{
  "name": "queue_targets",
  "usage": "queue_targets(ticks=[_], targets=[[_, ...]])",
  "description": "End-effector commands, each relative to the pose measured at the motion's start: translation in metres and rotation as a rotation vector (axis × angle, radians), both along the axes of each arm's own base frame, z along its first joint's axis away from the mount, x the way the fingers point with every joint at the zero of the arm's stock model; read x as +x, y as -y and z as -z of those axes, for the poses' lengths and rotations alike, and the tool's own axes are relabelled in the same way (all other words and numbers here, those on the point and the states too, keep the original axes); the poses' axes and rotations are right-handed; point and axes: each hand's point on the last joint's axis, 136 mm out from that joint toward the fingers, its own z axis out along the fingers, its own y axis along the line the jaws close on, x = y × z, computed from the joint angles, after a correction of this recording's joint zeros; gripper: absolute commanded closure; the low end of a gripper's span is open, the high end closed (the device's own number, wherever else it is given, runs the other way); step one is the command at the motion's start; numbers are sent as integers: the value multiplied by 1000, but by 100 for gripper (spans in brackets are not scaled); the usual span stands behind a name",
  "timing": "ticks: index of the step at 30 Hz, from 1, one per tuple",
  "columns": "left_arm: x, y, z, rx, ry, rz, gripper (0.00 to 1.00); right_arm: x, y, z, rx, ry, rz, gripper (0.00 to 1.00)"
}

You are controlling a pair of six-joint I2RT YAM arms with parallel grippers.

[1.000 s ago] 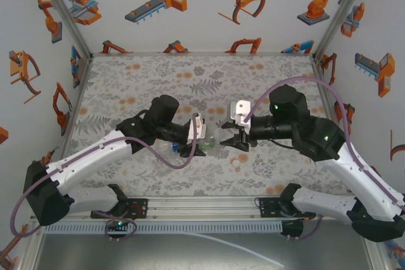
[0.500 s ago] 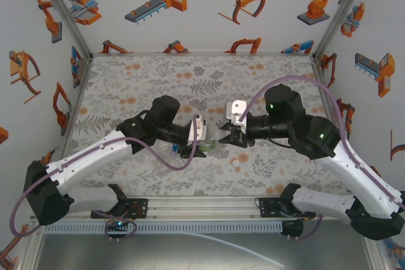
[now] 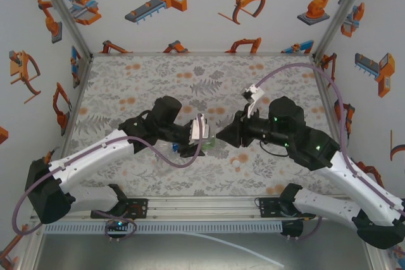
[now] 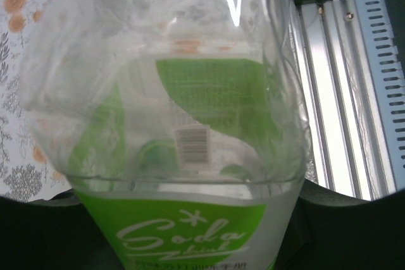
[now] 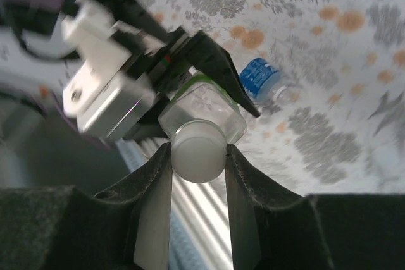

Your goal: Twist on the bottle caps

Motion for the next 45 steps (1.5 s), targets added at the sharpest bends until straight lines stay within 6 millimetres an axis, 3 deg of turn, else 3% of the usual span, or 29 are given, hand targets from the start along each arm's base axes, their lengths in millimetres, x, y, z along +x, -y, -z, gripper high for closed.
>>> queue_targets(ticks=[1, 6, 10, 12, 13, 14, 20, 30, 34, 38, 45], targets=[[8, 11, -18, -85, 82, -8, 100, 33, 26, 31, 186, -450, 453, 100], [16, 13, -15, -69, 83, -41, 99, 34, 23, 39, 179, -516, 483, 100], [23, 8, -12, -40, 102, -87, 56, 38, 23, 37, 128, -475, 482, 100], [30, 4, -10, -26, 124, -128, 25, 42, 24, 36, 83, -445, 479, 100], [33, 2, -9, -19, 133, -147, 5, 44, 24, 37, 49, -431, 480, 100], [35, 0, -9, -13, 138, -161, 3, 47, 25, 41, 8, -418, 482, 100], [47, -18, -10, 11, 134, -240, 3, 76, 34, 50, -159, -347, 487, 100], [82, -73, -28, -37, -55, -522, 3, 160, 67, 65, -446, -209, 499, 100], [110, -101, -25, -5, -107, -727, 3, 196, 76, 68, -568, -129, 508, 100], [121, -114, -21, 2, -105, -772, 3, 234, 79, 74, -639, -67, 506, 100], [133, -124, -22, -165, -168, -826, 3, 284, 84, 93, -631, -24, 551, 100]])
